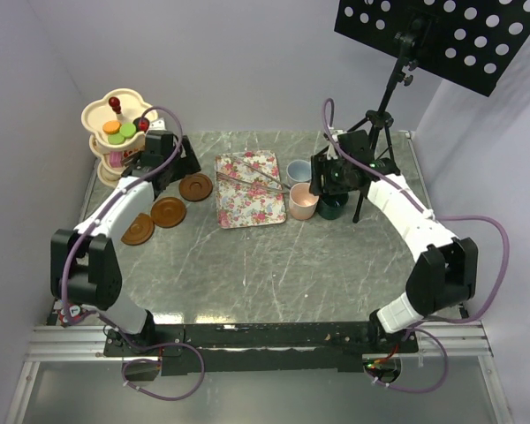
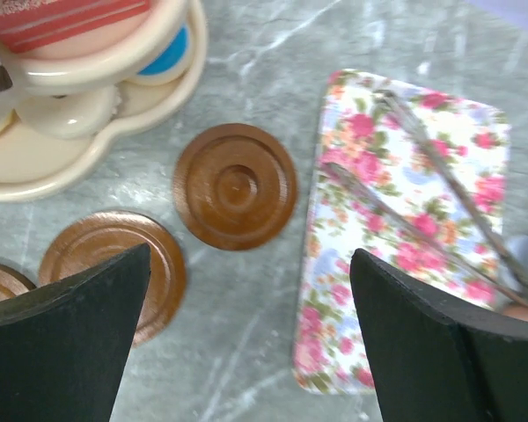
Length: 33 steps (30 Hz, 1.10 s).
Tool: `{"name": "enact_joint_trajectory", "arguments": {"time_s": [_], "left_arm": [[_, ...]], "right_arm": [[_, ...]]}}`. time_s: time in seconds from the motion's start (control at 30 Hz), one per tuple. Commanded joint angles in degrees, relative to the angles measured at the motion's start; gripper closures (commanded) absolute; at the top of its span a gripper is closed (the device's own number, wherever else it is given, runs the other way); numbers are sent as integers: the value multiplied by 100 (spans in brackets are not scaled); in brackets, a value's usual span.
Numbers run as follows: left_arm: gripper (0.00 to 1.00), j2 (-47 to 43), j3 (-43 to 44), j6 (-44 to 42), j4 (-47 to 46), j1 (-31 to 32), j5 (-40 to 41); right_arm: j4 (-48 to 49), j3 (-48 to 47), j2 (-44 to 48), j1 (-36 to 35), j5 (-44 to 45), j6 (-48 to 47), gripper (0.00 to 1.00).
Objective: Serve the afternoon tea
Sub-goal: Pick up the cup at the center of the board.
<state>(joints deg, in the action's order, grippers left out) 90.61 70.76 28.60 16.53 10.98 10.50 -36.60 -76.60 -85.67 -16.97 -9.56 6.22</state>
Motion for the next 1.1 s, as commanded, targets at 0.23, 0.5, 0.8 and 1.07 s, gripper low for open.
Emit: {"name": "enact_joint_trajectory", "arguments": {"time_s": [0.23, 0.5, 0.8, 1.07], "left_arm": [[3, -939, -396, 769, 394, 703, -198], [4, -1045, -467, 1060, 623, 1028, -127], [4, -993, -142, 946, 834, 1143, -127], [3, -896, 16, 1007, 939, 1160, -145]], "right_arm": [[531, -777, -1267, 62, 95, -903, 46], [645, -1226, -1979, 54, 156, -1158, 51], [663, -1165, -2252, 54, 314, -1343, 56], [557, -1332, -2622, 54, 33, -1325, 68]]}}
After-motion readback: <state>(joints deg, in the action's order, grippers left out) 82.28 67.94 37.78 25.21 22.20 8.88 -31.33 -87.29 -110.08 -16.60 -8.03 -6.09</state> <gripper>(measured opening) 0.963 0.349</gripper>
